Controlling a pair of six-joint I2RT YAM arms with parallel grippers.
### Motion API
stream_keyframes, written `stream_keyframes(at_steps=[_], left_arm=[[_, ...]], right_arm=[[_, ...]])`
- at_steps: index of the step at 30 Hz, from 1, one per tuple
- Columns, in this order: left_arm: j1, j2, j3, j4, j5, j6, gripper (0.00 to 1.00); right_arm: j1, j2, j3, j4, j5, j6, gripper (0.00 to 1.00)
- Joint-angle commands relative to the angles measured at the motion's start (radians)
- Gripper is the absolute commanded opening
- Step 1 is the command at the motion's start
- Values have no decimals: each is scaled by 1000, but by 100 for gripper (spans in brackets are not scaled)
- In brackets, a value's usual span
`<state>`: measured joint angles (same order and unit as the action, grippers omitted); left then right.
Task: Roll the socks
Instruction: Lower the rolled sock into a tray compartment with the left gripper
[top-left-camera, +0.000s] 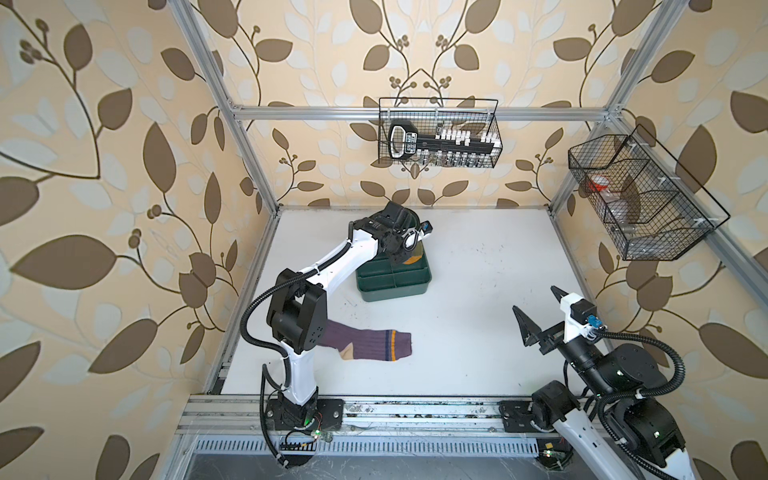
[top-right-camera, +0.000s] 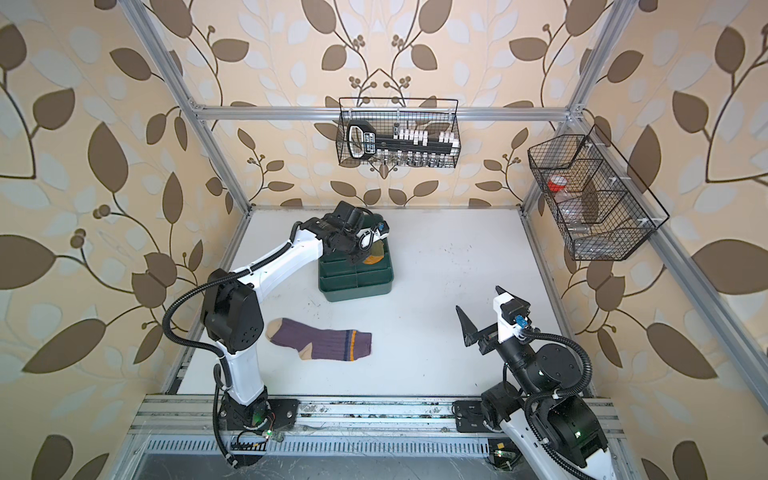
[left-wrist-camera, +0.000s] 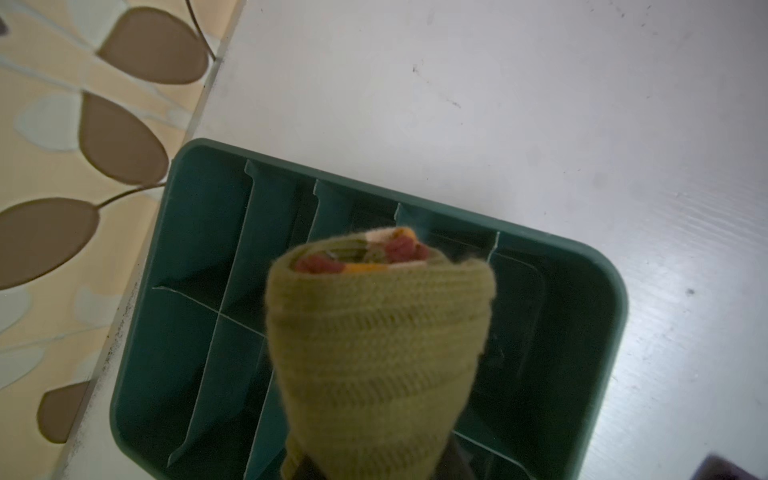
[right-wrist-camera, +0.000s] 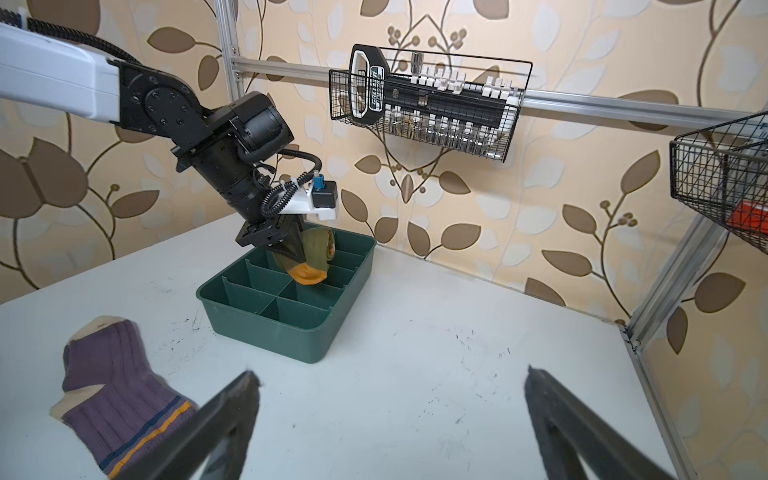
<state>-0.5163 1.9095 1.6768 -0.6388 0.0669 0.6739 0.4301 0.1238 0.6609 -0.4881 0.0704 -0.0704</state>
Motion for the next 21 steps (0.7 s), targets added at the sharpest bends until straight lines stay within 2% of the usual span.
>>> stream_keyframes(at_steps=[1,10,21], left_arm=[[1,0,-3,74,-42,-12,0],[-13,11,-112,194,-117,-39,0],[-52,50,-187,270,-141,-74,0]], right_arm=[[3,-13,-10,-9,-5,12,100],[1,-9,-8,-28,-15,11,100],[1,6,-12,-32,-37,-2,100]])
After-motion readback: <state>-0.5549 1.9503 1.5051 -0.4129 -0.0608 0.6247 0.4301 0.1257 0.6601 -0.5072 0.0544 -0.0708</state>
